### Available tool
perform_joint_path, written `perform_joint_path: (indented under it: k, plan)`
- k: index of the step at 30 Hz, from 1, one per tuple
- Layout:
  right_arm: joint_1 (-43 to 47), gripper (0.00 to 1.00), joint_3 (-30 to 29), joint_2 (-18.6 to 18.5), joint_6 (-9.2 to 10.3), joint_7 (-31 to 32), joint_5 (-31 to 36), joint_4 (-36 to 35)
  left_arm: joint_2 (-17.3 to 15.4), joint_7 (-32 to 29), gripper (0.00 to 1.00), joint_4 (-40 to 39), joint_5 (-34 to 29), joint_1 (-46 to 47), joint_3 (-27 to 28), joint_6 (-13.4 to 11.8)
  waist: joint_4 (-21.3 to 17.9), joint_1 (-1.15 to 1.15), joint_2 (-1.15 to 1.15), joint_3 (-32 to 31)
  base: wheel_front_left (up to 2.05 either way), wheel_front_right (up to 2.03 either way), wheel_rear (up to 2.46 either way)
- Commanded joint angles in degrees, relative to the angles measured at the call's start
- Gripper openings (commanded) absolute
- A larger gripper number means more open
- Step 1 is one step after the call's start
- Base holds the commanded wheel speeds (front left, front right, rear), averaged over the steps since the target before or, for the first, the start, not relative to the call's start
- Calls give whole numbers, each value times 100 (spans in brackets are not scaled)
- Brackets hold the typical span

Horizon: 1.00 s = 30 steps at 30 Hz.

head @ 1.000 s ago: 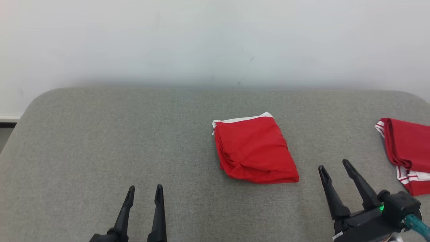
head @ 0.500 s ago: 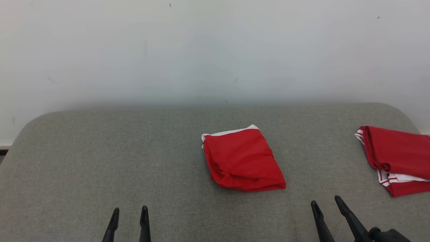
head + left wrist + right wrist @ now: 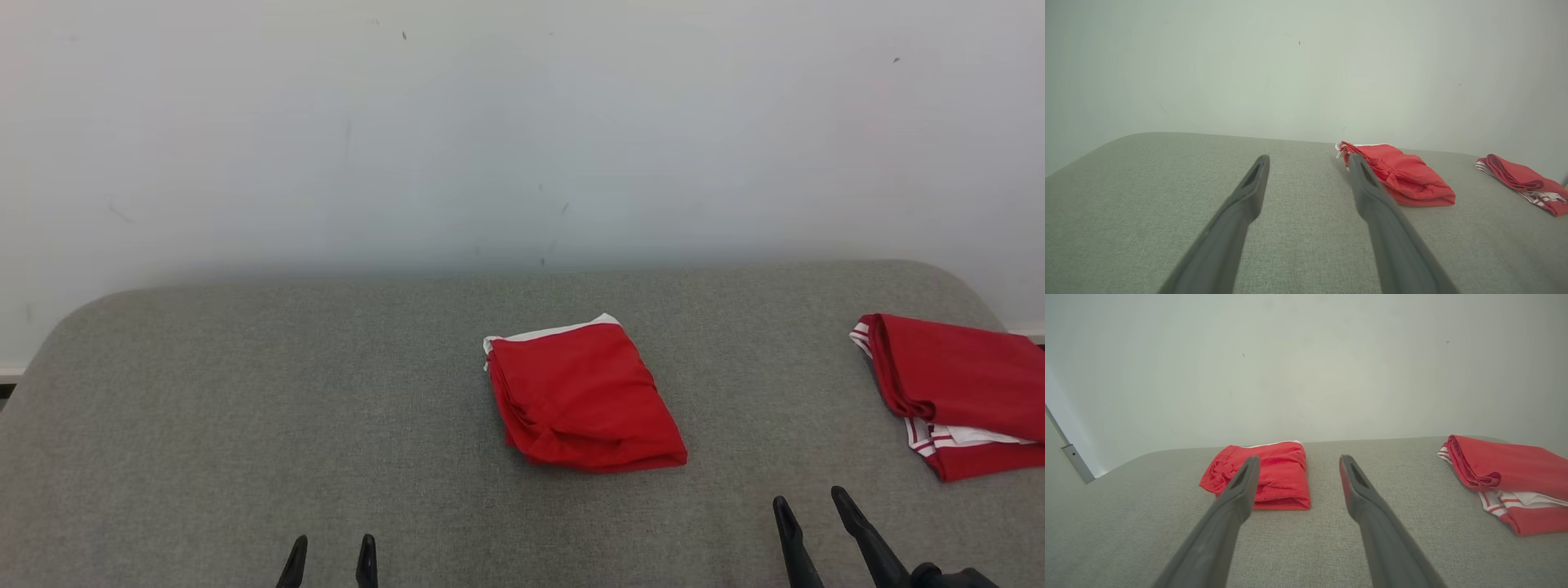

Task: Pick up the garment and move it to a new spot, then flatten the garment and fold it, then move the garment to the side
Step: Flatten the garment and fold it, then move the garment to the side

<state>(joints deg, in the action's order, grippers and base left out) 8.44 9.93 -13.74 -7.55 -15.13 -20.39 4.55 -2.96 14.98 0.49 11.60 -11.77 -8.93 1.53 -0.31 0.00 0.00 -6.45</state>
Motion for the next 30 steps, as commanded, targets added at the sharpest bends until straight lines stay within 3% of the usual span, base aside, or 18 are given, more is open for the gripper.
perform_joint_path:
  k: [1,19,23,30]
  plan:
    - [56,100,-18,41,16,-1,22,13,9,20,100,22,3,-27,4,19,14,0,0,9,0,0,0]
    - [33,100,-111,170,17,-1,-325,103,11,20,100,94,-23,39,-37,-27,80,0,0,95,0,0,0]
    - [-55,100,-4,165,17,0,-827,403,11,20,100,65,-124,104,-93,-23,144,0,0,178,0,0,0]
    - [-980,100,556,-384,17,251,-1930,1067,11,20,100,122,-246,263,-218,42,267,0,0,479,0,0,0]
